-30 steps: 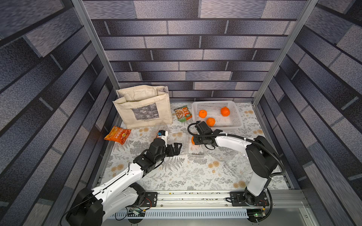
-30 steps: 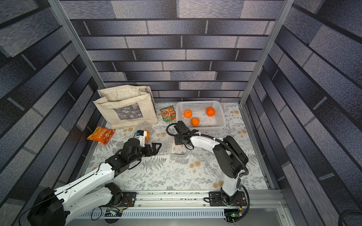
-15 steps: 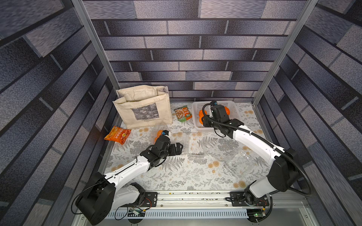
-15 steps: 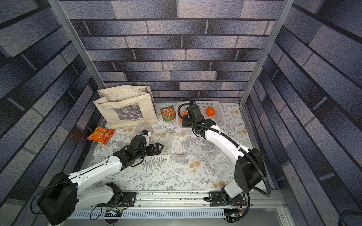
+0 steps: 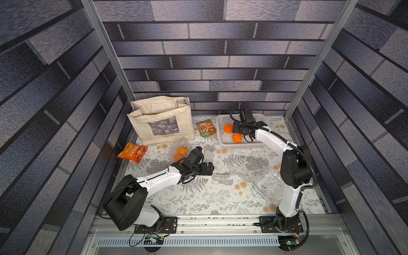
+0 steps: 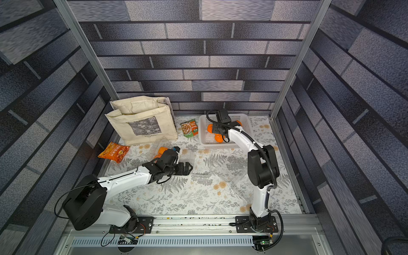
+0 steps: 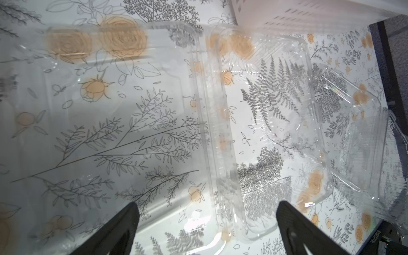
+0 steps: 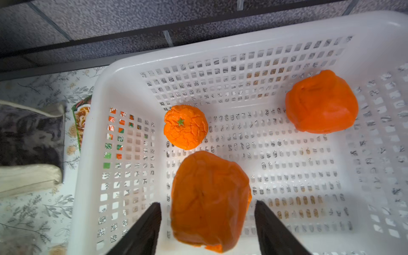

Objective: Take oranges out of containers
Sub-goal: Place the orange in the basket, then move the packing box to the center of the board.

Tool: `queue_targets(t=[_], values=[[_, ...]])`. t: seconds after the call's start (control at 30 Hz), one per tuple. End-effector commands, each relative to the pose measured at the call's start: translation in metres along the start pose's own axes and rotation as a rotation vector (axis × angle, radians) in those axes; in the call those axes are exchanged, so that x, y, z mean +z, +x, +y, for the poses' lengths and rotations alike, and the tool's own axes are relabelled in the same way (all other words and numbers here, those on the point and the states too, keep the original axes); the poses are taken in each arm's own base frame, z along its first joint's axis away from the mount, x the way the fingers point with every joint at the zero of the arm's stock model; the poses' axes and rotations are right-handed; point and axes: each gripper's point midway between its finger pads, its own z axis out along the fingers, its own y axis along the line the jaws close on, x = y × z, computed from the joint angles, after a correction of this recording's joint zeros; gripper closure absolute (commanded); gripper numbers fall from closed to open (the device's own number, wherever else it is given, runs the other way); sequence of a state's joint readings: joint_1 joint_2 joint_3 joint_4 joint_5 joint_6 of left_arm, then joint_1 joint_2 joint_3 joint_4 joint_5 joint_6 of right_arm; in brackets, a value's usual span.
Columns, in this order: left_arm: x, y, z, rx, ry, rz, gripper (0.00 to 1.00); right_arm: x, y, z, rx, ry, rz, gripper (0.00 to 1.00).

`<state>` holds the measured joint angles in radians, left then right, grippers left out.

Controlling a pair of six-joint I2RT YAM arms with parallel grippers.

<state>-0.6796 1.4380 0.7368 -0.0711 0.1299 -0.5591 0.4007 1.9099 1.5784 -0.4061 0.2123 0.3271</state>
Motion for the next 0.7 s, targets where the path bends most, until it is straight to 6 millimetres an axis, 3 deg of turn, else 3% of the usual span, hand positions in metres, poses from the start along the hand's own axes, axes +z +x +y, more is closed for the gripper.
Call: queue_targets(t=[0.0, 0.13, 0.33, 0.47, 0.67], values=[[0.007, -0.003, -0.010, 0.048, 0.013, 0.037, 0.00, -0.033, -0.019, -0.003, -0.027, -0.001, -0.079, 0.23], [0.020, -0.006, -0.018, 0.057, 0.024, 0.061, 0.00, -0.064, -0.017, -0.009, -0.028, -0.012, -0.121, 0.21], [0.051, -0.003, -0.050, 0.100, 0.075, 0.131, 0.00, -0.119, 0.012, -0.031, 0.025, -0.025, -0.166, 0.21], [0.070, 0.003, -0.080, 0.143, 0.121, 0.175, 0.00, -0.152, 0.036, -0.043, 0.070, -0.060, -0.206, 0.21], [0.084, -0.003, -0.136, 0.180, 0.243, 0.189, 0.00, -0.181, 0.064, -0.059, 0.058, -0.052, -0.193, 0.21]])
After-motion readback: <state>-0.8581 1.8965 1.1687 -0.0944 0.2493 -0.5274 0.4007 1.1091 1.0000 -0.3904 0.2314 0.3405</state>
